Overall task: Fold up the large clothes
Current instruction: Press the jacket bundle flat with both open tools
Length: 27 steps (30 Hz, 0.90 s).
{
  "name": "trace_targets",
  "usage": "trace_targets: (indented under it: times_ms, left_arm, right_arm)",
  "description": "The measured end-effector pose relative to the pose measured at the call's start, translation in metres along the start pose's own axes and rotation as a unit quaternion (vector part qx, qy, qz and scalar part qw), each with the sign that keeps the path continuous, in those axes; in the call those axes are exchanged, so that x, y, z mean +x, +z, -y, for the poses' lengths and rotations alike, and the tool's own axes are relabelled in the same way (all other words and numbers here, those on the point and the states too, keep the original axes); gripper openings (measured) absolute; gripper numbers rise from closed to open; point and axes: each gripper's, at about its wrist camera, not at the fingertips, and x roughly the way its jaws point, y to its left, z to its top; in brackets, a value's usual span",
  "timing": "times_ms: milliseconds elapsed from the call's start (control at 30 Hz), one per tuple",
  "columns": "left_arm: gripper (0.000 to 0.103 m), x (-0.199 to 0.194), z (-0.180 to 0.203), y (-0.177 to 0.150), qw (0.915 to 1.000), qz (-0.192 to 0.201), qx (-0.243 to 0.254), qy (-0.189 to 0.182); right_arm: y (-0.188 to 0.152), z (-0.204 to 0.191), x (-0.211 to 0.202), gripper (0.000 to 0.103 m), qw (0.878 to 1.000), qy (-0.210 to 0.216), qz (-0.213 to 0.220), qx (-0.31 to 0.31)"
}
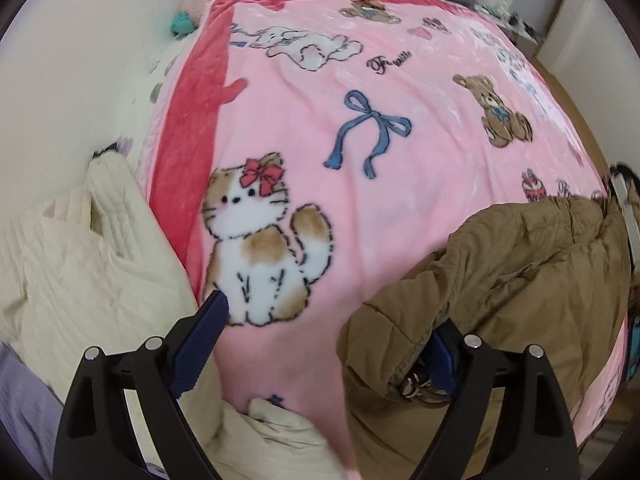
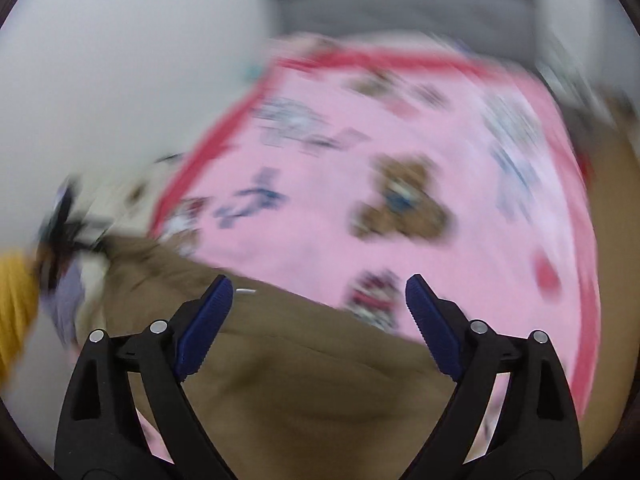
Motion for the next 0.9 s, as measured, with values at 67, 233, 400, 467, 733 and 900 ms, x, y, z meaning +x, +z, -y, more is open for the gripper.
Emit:
trace_targets:
  times_ms: [67, 233, 400, 467, 733, 900]
  left_arm:
    - [0.084, -0.003, 0.000, -0.009, 0.9997, 0.009, -0.014, -0.015]
    - [0.084, -0.011, -0.008, -0.024, 0.9959, 0.035, -0.050, -0.067]
    - [0.084, 0.003, -0.011, -0.040, 0.9940, 0.033, -0.059, -0.087]
    - [0.085, 0.010, -0.010, -0.052, 0.9905, 0.033, -0.064, -0.117]
    - [0.085, 0.068, -0.004, -0.083, 0.9885, 0.005, -0.093, -0.119]
    - [0.085, 0.033, 0.019, -0.097, 0.9834, 0.104, -0.054, -0.138]
  right_arm:
    - [-0.011, -0.070, 0.014, 0.091, 0.993, 0.035, 0.036, -0.104]
    - [-0.023, -0.205, 0.102, 0.091, 0.965, 0.085, 0.057, -0.241]
    - [-0.013, -0.235, 0.207, 0.076, 0.962, 0.086, -0.067, -0.249]
    - [-0.017, -0.224, 0.242, 0.062, 0.960, 0.106, -0.149, -0.211]
    - [-0.023, -0.214, 0.244, 0.066, 0.972, 0.047, -0.122, -0.196]
    - [-0.029, -0.197, 0.160, 0.079, 0.984, 0.030, -0.016, -0.173]
